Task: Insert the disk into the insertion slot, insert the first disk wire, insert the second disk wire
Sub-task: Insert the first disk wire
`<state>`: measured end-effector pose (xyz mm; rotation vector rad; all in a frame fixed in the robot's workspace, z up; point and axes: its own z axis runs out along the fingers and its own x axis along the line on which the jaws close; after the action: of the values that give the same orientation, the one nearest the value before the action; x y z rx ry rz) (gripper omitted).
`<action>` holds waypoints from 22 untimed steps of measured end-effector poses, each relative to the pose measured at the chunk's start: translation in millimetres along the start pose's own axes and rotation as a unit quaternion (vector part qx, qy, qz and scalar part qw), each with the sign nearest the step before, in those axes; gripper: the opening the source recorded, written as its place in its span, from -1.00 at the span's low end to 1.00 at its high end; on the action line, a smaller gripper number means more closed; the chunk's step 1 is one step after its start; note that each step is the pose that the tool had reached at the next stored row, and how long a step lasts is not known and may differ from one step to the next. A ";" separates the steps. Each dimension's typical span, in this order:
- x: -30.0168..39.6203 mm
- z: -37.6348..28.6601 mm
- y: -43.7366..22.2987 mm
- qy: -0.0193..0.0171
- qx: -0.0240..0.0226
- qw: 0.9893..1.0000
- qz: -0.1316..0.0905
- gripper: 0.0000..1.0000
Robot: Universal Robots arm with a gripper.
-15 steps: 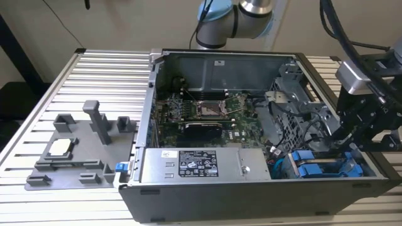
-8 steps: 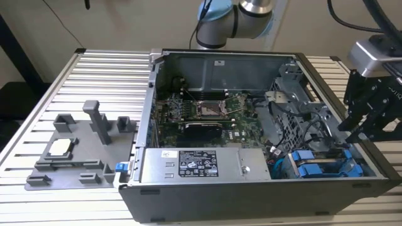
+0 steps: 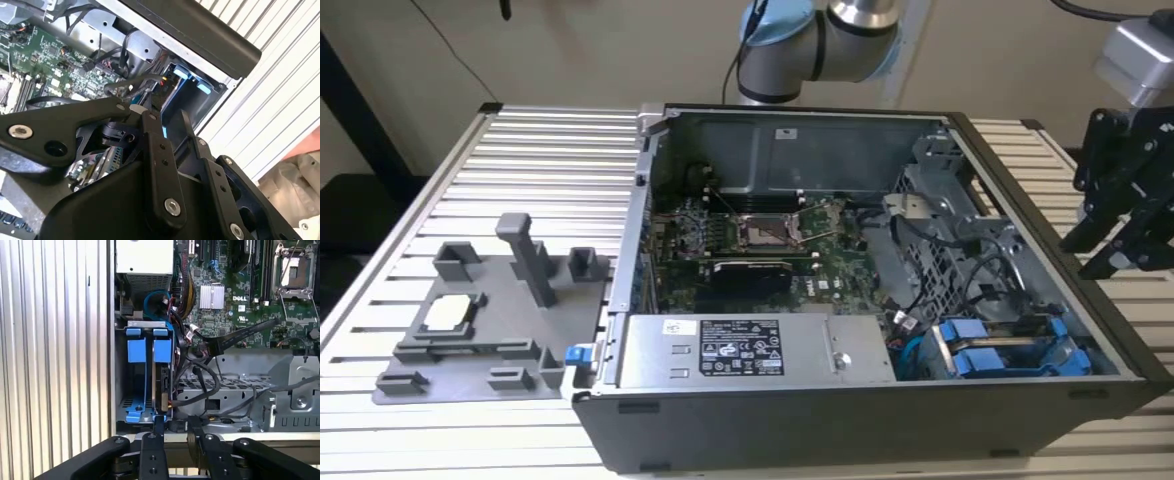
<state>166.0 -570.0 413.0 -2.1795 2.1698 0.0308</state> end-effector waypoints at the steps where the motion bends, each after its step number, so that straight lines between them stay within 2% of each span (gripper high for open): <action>1: 0.0 0.0 0.0 0.000 0.000 1.000 0.000 -0.34; 9: 0.0 -0.1 0.0 0.000 0.000 1.000 0.000 -0.34; 12: -2.2 -0.1 0.0 0.001 0.000 1.000 0.000 -0.34; 16: -12.2 0.7 0.0 0.004 0.000 1.000 0.000 -0.34; 22: -32.0 1.8 -0.1 0.011 0.000 1.000 0.000 -0.34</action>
<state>166.0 -537.9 413.1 -2.1906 2.1802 0.0078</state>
